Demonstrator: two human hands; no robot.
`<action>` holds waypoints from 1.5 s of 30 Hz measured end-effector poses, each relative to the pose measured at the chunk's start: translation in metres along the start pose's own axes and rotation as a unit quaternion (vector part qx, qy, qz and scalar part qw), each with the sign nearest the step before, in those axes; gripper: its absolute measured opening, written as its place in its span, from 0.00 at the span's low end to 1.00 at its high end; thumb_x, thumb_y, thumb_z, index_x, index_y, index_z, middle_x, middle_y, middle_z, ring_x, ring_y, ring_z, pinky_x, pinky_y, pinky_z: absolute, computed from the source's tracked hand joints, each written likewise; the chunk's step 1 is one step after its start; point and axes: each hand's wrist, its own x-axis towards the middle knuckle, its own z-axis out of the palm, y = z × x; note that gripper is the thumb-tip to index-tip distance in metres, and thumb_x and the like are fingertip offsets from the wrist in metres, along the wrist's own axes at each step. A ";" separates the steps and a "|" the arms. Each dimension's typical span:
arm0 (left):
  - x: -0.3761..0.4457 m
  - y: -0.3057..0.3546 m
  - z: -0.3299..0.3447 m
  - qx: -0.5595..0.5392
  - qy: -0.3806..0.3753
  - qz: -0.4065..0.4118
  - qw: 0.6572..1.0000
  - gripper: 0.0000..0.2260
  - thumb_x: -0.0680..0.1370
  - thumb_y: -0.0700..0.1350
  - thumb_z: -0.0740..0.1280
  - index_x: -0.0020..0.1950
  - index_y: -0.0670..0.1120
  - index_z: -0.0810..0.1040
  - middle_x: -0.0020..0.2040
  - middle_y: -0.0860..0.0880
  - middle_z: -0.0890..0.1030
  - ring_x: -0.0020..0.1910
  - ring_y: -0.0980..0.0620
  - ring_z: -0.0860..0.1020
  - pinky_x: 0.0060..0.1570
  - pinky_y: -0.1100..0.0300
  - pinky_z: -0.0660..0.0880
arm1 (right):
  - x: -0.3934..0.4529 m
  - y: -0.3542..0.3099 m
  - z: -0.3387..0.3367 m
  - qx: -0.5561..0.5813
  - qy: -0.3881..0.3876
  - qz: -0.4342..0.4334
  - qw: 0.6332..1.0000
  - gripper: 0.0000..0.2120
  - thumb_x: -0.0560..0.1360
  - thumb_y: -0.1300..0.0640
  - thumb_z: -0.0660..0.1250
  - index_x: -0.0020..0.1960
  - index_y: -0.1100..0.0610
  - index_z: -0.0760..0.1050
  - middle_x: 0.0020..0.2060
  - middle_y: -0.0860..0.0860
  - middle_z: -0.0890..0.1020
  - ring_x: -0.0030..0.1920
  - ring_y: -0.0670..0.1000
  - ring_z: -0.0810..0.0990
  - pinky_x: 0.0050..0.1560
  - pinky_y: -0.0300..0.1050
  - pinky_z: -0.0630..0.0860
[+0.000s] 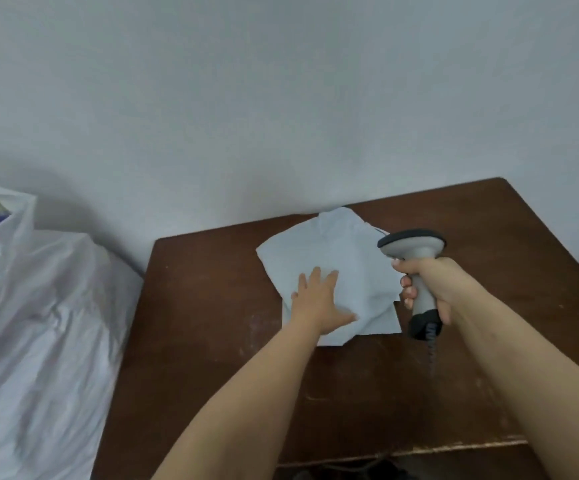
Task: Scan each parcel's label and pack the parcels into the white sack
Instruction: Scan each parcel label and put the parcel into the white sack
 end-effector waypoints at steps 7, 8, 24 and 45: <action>0.008 -0.006 0.059 0.077 -0.075 -0.049 0.993 0.34 0.80 0.37 0.62 0.80 0.56 0.49 0.80 0.42 0.48 0.76 0.37 0.57 0.71 0.47 0.65 | 0.027 -0.007 -0.022 -0.013 -0.013 0.039 0.999 0.03 0.77 0.64 0.68 0.49 0.64 0.75 0.26 0.53 0.70 0.21 0.48 0.67 0.24 0.40 0.67; 0.007 -0.008 0.055 0.078 -0.062 -0.039 0.994 0.30 0.80 0.37 0.60 0.79 0.55 0.54 0.79 0.42 0.54 0.73 0.39 0.63 0.69 0.49 0.66 | 0.029 -0.011 -0.021 -0.016 -0.016 0.039 0.999 0.03 0.77 0.64 0.68 0.48 0.64 0.75 0.25 0.53 0.70 0.21 0.48 0.67 0.24 0.40 0.67; -0.047 -0.099 -0.111 -0.737 0.353 -0.215 0.536 0.10 0.82 0.42 0.57 0.43 0.47 0.72 0.39 0.49 0.76 0.38 0.52 0.76 0.39 0.59 0.76 | 0.017 -0.049 0.082 0.070 -0.061 -0.073 0.993 0.08 0.77 0.66 0.67 0.40 0.60 0.72 0.27 0.53 0.70 0.18 0.46 0.67 0.23 0.37 0.67; -0.153 -0.238 0.021 -0.220 0.328 -0.462 0.794 0.32 0.76 0.54 0.68 0.75 0.45 0.60 0.73 0.38 0.63 0.72 0.37 0.60 0.69 0.42 0.62 | 0.003 0.039 0.218 -0.161 -0.136 0.045 0.976 0.01 0.80 0.63 0.64 0.49 0.61 0.74 0.24 0.52 0.70 0.18 0.47 0.67 0.21 0.39 0.67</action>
